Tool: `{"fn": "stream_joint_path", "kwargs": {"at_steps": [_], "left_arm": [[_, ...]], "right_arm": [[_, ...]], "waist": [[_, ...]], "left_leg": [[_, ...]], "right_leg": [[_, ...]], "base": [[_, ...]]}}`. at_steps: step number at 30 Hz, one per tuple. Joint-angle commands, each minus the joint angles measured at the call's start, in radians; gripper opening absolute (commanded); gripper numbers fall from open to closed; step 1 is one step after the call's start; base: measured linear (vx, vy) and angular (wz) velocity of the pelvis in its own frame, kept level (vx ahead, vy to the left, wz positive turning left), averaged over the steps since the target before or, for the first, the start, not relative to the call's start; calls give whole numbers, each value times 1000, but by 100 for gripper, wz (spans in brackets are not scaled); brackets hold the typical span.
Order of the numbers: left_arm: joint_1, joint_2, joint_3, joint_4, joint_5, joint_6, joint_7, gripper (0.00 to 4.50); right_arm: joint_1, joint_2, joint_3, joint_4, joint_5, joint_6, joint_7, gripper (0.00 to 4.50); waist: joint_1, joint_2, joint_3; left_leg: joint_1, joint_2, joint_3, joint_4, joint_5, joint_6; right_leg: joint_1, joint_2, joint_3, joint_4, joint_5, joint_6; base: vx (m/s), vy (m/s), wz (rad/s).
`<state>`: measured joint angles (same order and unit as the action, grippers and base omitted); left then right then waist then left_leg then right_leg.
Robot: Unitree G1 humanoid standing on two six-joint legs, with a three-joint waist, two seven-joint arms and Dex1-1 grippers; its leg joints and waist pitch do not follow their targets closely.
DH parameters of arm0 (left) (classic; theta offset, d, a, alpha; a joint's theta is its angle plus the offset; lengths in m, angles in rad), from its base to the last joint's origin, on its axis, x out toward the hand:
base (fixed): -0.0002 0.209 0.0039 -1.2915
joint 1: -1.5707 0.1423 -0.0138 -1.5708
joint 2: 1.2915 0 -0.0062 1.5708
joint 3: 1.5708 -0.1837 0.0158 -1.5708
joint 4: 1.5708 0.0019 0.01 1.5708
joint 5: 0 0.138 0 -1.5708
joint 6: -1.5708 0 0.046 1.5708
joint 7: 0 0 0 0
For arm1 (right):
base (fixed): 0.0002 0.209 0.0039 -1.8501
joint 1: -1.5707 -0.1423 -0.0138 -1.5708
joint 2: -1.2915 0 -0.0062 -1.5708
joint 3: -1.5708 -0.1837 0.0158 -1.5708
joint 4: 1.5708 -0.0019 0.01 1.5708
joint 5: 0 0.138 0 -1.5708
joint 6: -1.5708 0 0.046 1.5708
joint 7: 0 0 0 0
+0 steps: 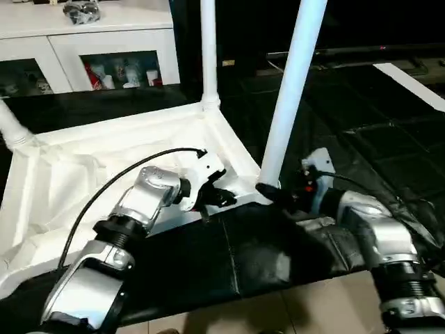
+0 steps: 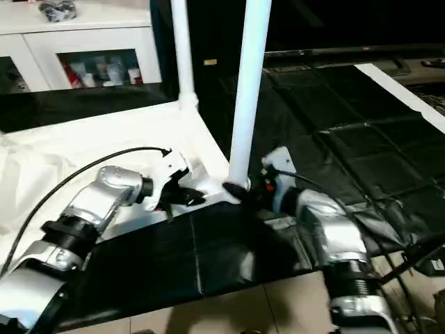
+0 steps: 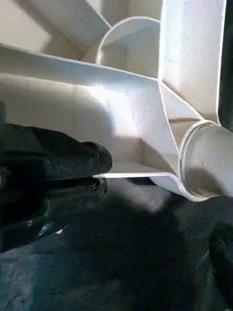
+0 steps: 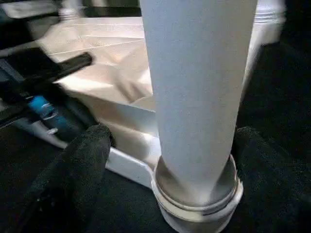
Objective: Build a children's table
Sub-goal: Rotate leg to tighten
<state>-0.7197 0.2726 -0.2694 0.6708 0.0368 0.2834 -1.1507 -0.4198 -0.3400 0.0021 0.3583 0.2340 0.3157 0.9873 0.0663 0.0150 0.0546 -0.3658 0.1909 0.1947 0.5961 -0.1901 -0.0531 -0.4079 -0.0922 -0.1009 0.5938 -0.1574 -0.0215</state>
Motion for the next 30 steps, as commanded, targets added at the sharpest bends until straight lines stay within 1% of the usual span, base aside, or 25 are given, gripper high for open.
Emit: {"fn": "stream_joint_path", "kwargs": {"at_steps": [1,2,3,4,5,6,7,8,9,10,12,14,15,16,17,19,20,21,22,24,26,28,30], "left_arm": [[-14,1,-15,-46,-9,-42,-53,0],[-14,9,-18,-47,-10,-48,-69,0],[-14,24,-25,-48,-11,-61,-99,0],[-15,37,-33,-47,-12,-76,-125,0],[-14,67,-51,-49,-15,-118,-193,0],[-14,68,-52,-49,-15,-120,-198,0],[-13,81,-60,-51,-18,-139,-231,0],[-11,92,-67,-56,-23,-156,-262,0],[-8,102,-75,-65,-28,-164,-295,0],[-6,109,-82,-71,-31,-168,-316,0],[1,125,-103,-82,-28,-190,-359,0],[4,129,-110,-85,-25,-197,-370,0],[7,131,-116,-86,-23,-207,-379,0],[9,133,-122,-87,-22,-216,-387,0],[10,134,-123,-88,-21,-219,-389,0],[16,137,-132,-95,-22,-231,-405,0],[18,137,-134,-98,-23,-234,-410,0],[19,136,-136,-100,-22,-236,-412,0],[21,136,-137,-101,-22,-239,-415,0],[23,137,-139,-101,-20,-244,-417,0],[23,137,-141,-100,-19,-249,-417,0],[22,136,-142,-97,-16,-253,-414,0],[22,136,-143,-95,-16,-255,-413,0]], "right_arm": [[6,-3,28,-42,24,-4,72,448],[6,-15,30,-42,24,-4,90,448],[5,-38,37,-41,24,-9,125,448],[4,-58,45,-40,24,-13,156,448],[3,-104,68,-39,26,-19,232,448],[3,-107,70,-40,26,-20,237,448],[3,-127,80,-40,26,-23,270,448],[1,-139,88,-39,27,-29,297,448],[-3,-149,97,-37,26,-34,320,448],[-6,-155,103,-35,25,-39,337,448],[-15,-162,117,-28,23,-49,371,448],[-19,-162,121,-25,22,-53,380,448],[-25,-160,125,-20,23,-52,388,448],[-32,-157,130,-14,24,-54,398,448],[-33,-157,132,-14,25,-54,400,422],[-39,-154,147,-9,27,-58,417,422],[-41,-153,152,-5,27,-61,423,415],[-42,-151,157,-1,26,-62,428,397],[-44,-148,160,4,25,-67,434,385],[-48,-141,165,18,19,-75,435,379],[-53,-135,171,24,18,-78,439,375],[-58,-127,173,26,22,-73,445,346],[-61,-124,174,28,22,-71,447,335]], "waist": [[6,-4,-72],[7,-2,-71],[10,-3,-72],[15,-1,-73],[19,-2,-72],[27,-2,-73],[30,-1,-72],[31,-2,-73],[34,-4,-73],[34,-5,-72],[38,-3,-73],[42,-2,-73],[44,-1,-73],[46,-1,-72],[46,-1,-72],[47,-3,-73],[48,-2,-73],[47,-4,-73],[47,-3,-74],[46,-5,-74],[46,-4,-74],[45,-4,-74],[44,-4,-74]], "left_leg": [[9,41,-19,-64,-174,80],[8,44,-19,-65,-176,78],[11,44,-18,-65,-179,73],[12,45,-19,-65,-178,69],[12,45,-19,-65,-179,70],[14,47,-17,-64,-178,71],[15,48,-17,-65,-179,68],[14,48,-17,-65,-179,68],[13,47,-17,-64,-182,68],[12,48,-17,-65,-180,67],[14,50,-17,-65,-178,64],[16,51,-17,-66,-181,58],[20,52,-16,-66,-189,53],[18,52,-17,-67,-194,50],[18,52,-17,-67,-194,50],[16,52,-17,-67,-193,45],[16,53,-18,-68,-192,44],[15,50,-17,-67,-190,46],[14,51,-17,-66,-186,47],[12,49,-17,-66,-181,47],[13,50,-18,-66,-183,48],[14,50,-17,-65,-184,47],[13,50,-18,-65,-182,48]], "right_leg": [[63,-62,52,-72,-239,-218],[60,-64,52,-70,-238,-221],[59,-64,52,-71,-248,-220],[59,-64,52,-71,-252,-219],[59,-64,51,-71,-253,-218],[59,-64,53,-69,-249,-217],[55,-65,54,-68,-239,-222],[57,-64,54,-67,-235,-223],[58,-66,53,-66,-240,-224],[58,-67,54,-66,-242,-223],[55,-67,54,-65,-240,-229],[54,-67,55,-64,-244,-230],[51,-67,55,-65,-246,-232],[53,-68,55,-65,-250,-233],[53,-68,55,-65,-250,-233],[55,-69,56,-63,-248,-229],[56,-70,55,-62,-247,-229],[56,-69,55,-63,-248,-227],[56,-70,55,-64,-248,-229],[57,-69,55,-63,-250,-226],[57,-69,55,-64,-257,-223],[56,-68,55,-64,-263,-220],[56,-68,54,-64,-261,-221]], "base": [[0,0,0],[0,0,0],[0,0,0],[0,0,0],[0,0,0],[0,0,0],[0,0,0],[0,0,0],[0,0,0],[0,0,0],[0,0,0],[0,0,0],[0,0,0],[0,0,0],[0,0,0],[0,0,0],[0,0,0],[0,0,0],[0,0,0],[0,0,0],[0,0,0],[0,0,0],[0,0,0]]}}
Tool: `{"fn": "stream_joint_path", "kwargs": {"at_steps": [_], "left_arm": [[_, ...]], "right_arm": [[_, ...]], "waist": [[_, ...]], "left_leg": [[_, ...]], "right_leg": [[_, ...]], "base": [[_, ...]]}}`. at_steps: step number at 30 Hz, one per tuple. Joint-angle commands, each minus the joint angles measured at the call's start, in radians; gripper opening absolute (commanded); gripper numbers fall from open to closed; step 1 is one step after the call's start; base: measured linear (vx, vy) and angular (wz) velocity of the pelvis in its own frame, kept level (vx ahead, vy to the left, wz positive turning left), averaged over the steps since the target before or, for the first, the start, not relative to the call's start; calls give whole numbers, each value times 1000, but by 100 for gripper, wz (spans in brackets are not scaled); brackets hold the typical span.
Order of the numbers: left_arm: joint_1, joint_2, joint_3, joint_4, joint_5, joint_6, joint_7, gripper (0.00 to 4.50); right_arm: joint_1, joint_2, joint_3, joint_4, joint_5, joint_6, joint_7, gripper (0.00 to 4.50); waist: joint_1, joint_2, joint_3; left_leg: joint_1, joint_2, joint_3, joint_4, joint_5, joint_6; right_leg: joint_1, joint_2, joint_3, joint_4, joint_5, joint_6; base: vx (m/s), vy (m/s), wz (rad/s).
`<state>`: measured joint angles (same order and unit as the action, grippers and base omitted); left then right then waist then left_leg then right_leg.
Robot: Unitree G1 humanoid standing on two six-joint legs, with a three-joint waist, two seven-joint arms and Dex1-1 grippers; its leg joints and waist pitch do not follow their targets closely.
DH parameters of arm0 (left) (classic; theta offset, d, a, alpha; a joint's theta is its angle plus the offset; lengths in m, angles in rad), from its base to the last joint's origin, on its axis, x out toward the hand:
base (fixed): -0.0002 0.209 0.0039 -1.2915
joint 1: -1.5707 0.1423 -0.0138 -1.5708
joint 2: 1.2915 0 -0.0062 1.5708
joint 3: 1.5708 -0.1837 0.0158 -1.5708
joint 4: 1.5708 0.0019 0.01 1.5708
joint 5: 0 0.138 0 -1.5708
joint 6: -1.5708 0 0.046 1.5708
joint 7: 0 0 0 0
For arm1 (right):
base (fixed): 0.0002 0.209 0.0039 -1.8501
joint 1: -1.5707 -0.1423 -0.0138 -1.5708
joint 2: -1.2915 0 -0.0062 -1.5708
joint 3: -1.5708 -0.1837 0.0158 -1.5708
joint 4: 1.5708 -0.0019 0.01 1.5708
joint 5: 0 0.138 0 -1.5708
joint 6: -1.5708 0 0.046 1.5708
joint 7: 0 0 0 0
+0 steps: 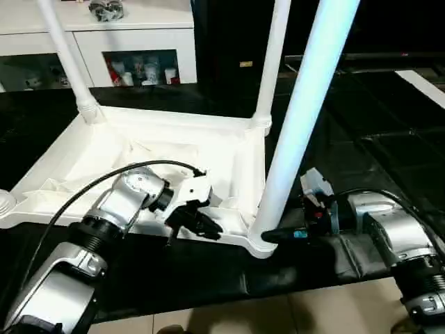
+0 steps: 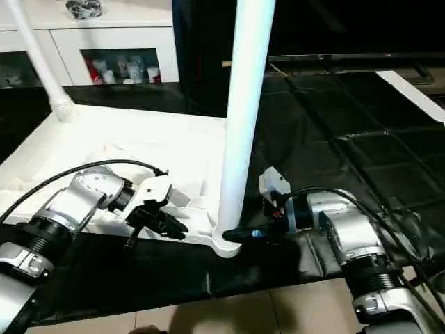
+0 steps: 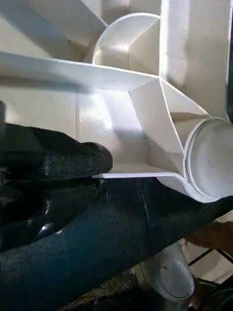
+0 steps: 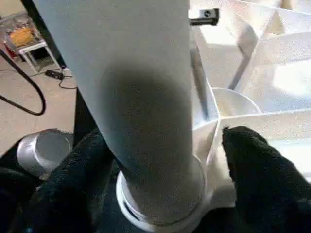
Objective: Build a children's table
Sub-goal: Rotate leg to tighten
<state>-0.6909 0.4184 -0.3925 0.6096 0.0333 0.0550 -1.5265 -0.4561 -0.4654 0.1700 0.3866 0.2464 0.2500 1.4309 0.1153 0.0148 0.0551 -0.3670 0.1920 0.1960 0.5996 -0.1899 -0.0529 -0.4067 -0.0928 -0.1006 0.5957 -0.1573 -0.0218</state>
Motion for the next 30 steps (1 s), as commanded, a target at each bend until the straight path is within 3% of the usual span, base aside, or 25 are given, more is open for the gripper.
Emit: {"fn": "stream_joint_path", "kwargs": {"at_steps": [1,15,20,24,28,30], "left_arm": [[-7,-9,-20,-33,-12,-28,-36,0],[-7,-13,-15,-21,-9,-30,-16,0],[-7,-34,6,-16,-24,9,17,0],[-18,-76,39,3,-34,75,103,0],[-45,-143,86,34,-41,170,247,0],[-72,-193,118,64,-37,226,355,0]], "right_arm": [[-27,4,6,2,12,-2,7,315],[-26,12,20,7,34,27,40,219],[-3,28,9,-22,48,49,3,210],[18,72,-9,-52,28,87,-129,207],[14,158,-36,-42,-30,102,-355,205],[-3,227,-43,-22,-76,135,-521,202]], "waist": [[-5,-3,-75],[-5,-3,-75],[-5,-4,-73],[-6,-5,-71],[-21,-4,-69],[-37,-5,-66]], "left_leg": [[14,49,-19,-69,-182,48],[15,49,-19,-69,-181,46],[16,48,-19,-69,-188,42],[18,46,-20,-70,-201,28],[17,40,-25,-73,-229,4],[10,37,-27,-75,-225,1]], "right_leg": [[55,-67,54,-65,-259,-223],[55,-67,54,-64,-256,-223],[55,-66,54,-67,-273,-218],[52,-68,54,-74,-329,-198],[53,-70,50,-83,-409,-166],[55,-67,48,-86,-424,-150]], "base": [[0,0,0],[0,0,0],[0,0,0],[0,0,0],[0,0,0],[0,0,0]]}}
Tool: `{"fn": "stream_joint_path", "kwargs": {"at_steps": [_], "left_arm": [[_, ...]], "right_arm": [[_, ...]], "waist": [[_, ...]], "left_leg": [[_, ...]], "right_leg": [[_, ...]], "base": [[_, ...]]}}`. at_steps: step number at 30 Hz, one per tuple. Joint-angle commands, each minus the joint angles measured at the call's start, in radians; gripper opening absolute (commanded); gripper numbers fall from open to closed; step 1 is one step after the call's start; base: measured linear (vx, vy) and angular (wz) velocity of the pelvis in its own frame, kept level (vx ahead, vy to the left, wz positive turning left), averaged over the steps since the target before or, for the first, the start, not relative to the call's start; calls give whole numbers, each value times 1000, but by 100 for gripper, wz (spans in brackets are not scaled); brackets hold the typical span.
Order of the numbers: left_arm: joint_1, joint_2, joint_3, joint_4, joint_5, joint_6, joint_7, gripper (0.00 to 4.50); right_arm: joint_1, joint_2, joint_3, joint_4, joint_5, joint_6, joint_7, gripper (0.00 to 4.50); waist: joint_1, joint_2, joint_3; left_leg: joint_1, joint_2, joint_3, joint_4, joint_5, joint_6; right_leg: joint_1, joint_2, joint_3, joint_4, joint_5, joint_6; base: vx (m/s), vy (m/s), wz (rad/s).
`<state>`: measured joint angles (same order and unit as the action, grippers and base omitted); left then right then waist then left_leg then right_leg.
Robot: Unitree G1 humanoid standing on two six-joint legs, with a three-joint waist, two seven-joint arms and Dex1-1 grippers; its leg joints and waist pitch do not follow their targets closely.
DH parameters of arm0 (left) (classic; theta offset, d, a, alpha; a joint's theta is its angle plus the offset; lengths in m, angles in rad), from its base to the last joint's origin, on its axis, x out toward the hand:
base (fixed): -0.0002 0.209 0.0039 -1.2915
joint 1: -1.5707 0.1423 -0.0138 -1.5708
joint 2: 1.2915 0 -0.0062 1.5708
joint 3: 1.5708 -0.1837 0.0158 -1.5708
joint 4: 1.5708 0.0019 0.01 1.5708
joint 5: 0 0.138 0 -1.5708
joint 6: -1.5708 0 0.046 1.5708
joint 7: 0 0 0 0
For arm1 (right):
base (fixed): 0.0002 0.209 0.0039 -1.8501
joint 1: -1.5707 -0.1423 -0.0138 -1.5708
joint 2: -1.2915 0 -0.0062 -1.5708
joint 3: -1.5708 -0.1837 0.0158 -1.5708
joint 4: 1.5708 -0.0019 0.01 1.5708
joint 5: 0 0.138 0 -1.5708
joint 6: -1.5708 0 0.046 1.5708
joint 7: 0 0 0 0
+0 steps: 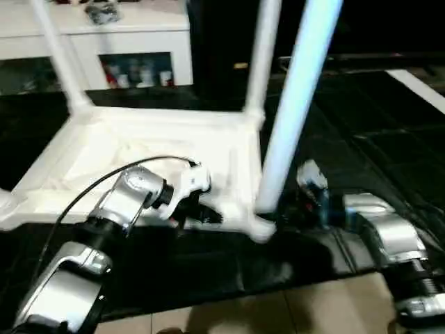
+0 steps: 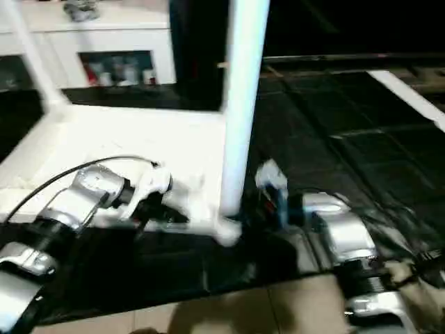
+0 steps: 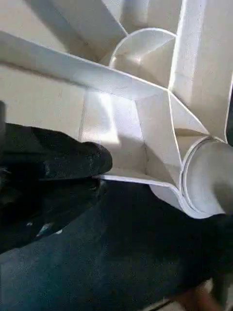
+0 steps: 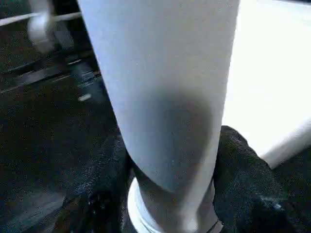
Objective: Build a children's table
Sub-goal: Rotate leg to tighten
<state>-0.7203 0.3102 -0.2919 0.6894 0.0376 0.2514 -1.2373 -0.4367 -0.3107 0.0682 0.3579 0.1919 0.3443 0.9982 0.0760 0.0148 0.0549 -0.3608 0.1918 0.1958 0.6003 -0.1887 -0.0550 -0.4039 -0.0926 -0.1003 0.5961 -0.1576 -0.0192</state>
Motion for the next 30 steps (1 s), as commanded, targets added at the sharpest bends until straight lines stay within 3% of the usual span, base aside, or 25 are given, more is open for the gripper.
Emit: {"fn": "stream_joint_path", "kwargs": {"at_steps": [1,4,7,11,14,21,26,30], "left_arm": [[-46,-90,21,-12,-42,36,77,0],[-73,-135,52,18,-41,72,172,0],[-108,-190,98,61,-47,97,300,0],[-124,-234,127,68,-57,115,382,0],[-121,-241,130,59,-55,122,389,0],[-90,-204,104,26,-41,97,312,0],[-52,-125,55,-13,-25,69,168,0],[-36,-62,13,-26,-12,13,44,0]], "right_arm": [[-24,80,57,9,-26,44,-106,202],[-44,137,52,24,-56,77,-229,198],[-79,201,42,61,-88,92,-353,194],[-117,256,23,114,-94,51,-423,194],[-114,275,9,106,-73,33,-408,263],[-74,246,7,54,-43,15,-325,321],[-26,144,-3,1,-11,-6,-180,357],[-6,52,-14,-32,28,-6,-45,402]], "waist": [[-5,-6,-67],[-19,-7,-68],[-26,-6,-72],[-27,-10,-71],[-26,-11,-73],[-25,-12,-72],[-23,-9,-76],[-19,-8,-71]], "left_leg": [[4,35,-28,-76,-225,-1],[7,30,-27,-72,-225,5],[6,31,-24,-70,-188,25],[6,32,-21,-70,-184,37],[5,33,-21,-69,-166,55],[3,35,-21,-70,-157,67],[-1,39,-21,-67,-120,98],[2,38,-20,-68,-168,86]], "right_leg": [[53,-67,46,-88,-428,-148],[51,-65,46,-90,-425,-152],[52,-62,49,-84,-347,-175],[52,-62,50,-83,-311,-193],[56,-63,51,-77,-268,-203],[58,-65,53,-76,-263,-204],[59,-65,54,-63,-174,-235],[58,-65,53,-73,-238,-226]], "base": [[0,0,0],[0,0,0],[0,0,0],[0,0,0],[0,0,0],[0,0,0],[0,0,0],[0,0,0]]}}
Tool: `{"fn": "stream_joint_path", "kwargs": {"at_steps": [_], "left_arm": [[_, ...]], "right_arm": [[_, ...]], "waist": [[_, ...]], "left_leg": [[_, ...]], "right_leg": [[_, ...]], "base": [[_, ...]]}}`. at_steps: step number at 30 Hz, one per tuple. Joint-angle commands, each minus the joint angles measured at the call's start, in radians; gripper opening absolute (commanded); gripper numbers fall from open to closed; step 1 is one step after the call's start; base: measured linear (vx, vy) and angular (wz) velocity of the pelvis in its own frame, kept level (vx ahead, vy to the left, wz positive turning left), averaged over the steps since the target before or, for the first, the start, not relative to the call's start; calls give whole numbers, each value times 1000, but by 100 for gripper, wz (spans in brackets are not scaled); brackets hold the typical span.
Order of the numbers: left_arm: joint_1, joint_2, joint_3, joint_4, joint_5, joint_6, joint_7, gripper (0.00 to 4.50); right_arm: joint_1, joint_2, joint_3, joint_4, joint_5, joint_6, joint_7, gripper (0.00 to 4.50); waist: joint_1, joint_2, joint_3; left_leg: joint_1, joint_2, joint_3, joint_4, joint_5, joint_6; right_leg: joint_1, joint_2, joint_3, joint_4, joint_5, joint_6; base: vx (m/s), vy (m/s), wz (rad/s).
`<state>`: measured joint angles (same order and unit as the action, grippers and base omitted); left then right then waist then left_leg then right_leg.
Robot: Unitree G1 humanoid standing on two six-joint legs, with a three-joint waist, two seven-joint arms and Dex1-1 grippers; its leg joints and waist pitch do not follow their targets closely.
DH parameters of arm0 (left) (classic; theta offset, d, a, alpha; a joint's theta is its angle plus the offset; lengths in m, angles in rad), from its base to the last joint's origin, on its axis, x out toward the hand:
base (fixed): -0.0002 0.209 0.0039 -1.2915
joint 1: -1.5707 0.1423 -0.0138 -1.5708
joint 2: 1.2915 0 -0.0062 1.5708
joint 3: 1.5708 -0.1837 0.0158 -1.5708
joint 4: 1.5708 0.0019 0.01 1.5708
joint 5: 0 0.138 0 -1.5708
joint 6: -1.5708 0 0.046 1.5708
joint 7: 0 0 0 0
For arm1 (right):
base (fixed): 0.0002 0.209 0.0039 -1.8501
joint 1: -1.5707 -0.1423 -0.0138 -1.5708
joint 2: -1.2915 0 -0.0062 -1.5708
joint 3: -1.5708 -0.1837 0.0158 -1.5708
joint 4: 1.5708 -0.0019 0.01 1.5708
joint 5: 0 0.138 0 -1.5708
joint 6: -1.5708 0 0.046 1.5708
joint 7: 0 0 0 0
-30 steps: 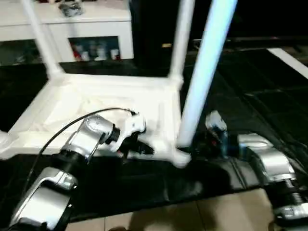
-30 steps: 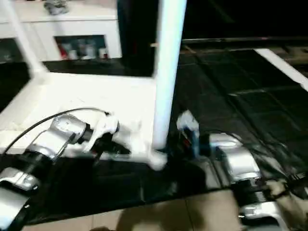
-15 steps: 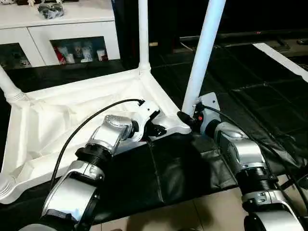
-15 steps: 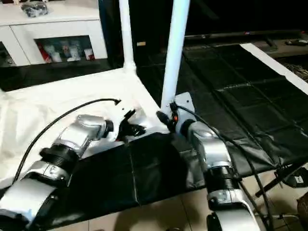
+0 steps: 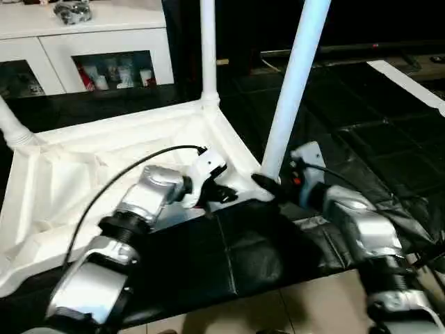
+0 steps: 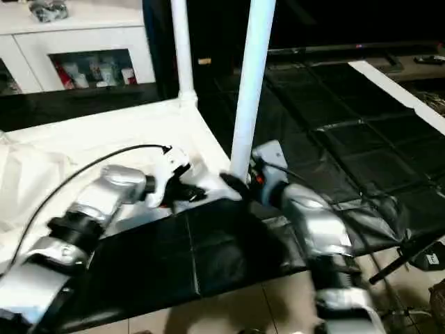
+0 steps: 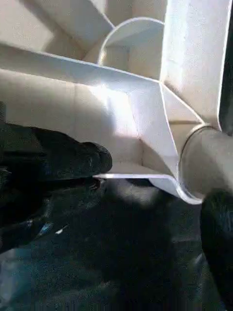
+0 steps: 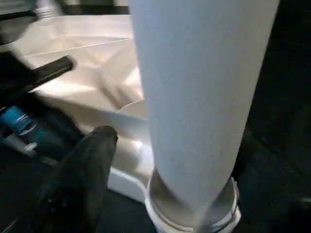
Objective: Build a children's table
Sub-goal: Rotate leg to tighten
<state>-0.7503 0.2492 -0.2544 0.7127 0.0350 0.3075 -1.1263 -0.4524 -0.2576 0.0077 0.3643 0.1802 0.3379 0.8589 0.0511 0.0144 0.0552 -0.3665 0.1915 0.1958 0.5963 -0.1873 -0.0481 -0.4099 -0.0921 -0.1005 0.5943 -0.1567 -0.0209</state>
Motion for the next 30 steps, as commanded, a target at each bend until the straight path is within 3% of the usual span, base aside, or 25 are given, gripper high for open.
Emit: {"fn": "stream_joint_path", "kwargs": {"at_steps": [1,6,10,20,26,27,30], "left_arm": [[-6,1,-25,-50,-9,-44,-71,0],[2,60,-59,-65,-8,-97,-191,0],[15,114,-95,-99,-27,-148,-333,0],[45,159,-147,-152,-30,-207,-451,0],[61,159,-163,-170,-20,-228,-459,0],[61,158,-165,-169,-20,-230,-456,0],[59,156,-167,-165,-17,-237,-452,0]], "right_arm": [[10,-4,46,-39,41,1,99,402],[19,-89,48,-63,70,9,243,445],[17,-180,85,-64,83,26,384,445],[4,-239,143,-52,87,-26,538,445],[-5,-231,173,-43,96,-28,596,395],[-5,-231,181,-40,93,-31,600,371],[-5,-227,192,-30,88,-36,613,361]], "waist": [[9,-8,-71],[23,-3,-73],[45,-1,-73],[61,-5,-74],[61,-8,-74],[61,-8,-74],[61,-9,-74]], "left_leg": [[8,40,-18,-64,-178,78],[13,45,-17,-65,-178,67],[15,48,-16,-65,-173,62],[16,50,-17,-66,-179,47],[13,50,-18,-65,-175,47],[13,50,-18,-65,-174,46],[12,48,-18,-65,-172,46]], "right_leg": [[64,-65,54,-73,-254,-218],[59,-63,54,-69,-240,-223],[58,-64,55,-64,-220,-231],[57,-68,56,-62,-244,-228],[58,-69,55,-63,-264,-219],[58,-69,55,-64,-267,-217],[58,-69,55,-66,-278,-212]], "base": [[0,0,0],[0,0,0],[0,0,0],[0,0,0],[0,0,0],[0,0,0],[0,0,0]]}}
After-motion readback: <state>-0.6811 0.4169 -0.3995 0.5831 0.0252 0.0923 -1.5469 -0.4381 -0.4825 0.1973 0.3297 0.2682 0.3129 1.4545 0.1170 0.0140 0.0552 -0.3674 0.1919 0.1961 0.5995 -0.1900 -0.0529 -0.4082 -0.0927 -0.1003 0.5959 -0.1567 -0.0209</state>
